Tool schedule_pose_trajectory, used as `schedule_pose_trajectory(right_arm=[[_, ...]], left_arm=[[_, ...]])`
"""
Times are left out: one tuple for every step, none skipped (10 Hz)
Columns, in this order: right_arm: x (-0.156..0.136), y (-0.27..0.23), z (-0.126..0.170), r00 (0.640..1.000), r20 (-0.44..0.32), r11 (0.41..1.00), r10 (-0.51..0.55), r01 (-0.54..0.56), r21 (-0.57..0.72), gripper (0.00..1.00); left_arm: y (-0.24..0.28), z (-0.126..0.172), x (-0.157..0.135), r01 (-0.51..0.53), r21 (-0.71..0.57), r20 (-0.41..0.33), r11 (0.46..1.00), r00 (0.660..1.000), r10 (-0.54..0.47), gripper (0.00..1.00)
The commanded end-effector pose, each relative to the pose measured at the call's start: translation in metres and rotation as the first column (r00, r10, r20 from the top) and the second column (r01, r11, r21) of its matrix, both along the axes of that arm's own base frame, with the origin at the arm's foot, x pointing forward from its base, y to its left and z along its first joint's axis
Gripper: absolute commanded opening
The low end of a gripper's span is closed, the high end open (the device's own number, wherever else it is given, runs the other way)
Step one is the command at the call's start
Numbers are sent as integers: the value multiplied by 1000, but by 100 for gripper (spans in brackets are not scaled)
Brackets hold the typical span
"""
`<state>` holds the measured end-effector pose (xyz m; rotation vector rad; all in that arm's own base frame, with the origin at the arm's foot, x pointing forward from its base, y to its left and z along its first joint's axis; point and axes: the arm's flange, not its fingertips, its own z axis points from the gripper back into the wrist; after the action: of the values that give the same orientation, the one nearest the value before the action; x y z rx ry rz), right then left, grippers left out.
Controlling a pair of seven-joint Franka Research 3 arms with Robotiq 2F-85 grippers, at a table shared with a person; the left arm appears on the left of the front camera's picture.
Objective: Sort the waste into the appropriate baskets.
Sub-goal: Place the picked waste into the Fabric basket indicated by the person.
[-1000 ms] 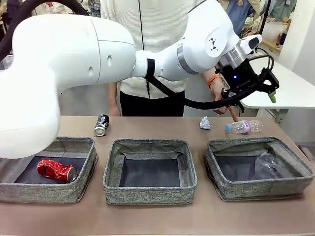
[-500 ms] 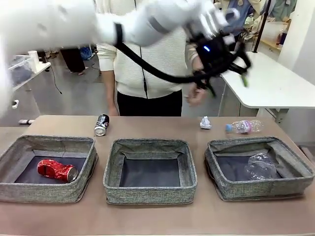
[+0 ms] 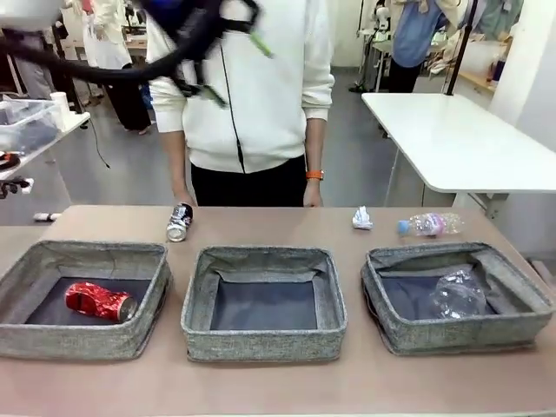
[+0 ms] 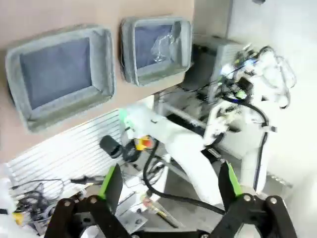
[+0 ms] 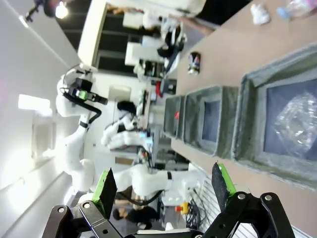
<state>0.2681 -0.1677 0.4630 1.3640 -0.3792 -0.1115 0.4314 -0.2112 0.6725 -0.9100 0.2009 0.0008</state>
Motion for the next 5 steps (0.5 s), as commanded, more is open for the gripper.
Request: schedule_pose_trajectory(right_arm=[[24, 44, 15, 998, -37, 998, 58, -58, 5, 100], [36, 76, 18, 992, -56, 994, 113, -112, 21, 100], [44, 106, 19, 984, -73, 986, 161, -157, 56, 100], [50, 134, 17, 976, -82, 978, 200, -194, 76, 100], [55, 158, 12, 971, -102, 973, 218, -209, 93, 100]], left_arm=[[69, -49, -43, -65, -153, -33, 986, 998, 61, 100], [116, -60, -47, -84, -249, -66, 965, 995, 70, 100], [151, -70, -48, -111, -324, -96, 940, 992, 84, 100], [179, -80, -50, -152, -366, -149, 918, 983, 104, 100], [201, -88, -54, -180, -435, -181, 882, 977, 110, 100]])
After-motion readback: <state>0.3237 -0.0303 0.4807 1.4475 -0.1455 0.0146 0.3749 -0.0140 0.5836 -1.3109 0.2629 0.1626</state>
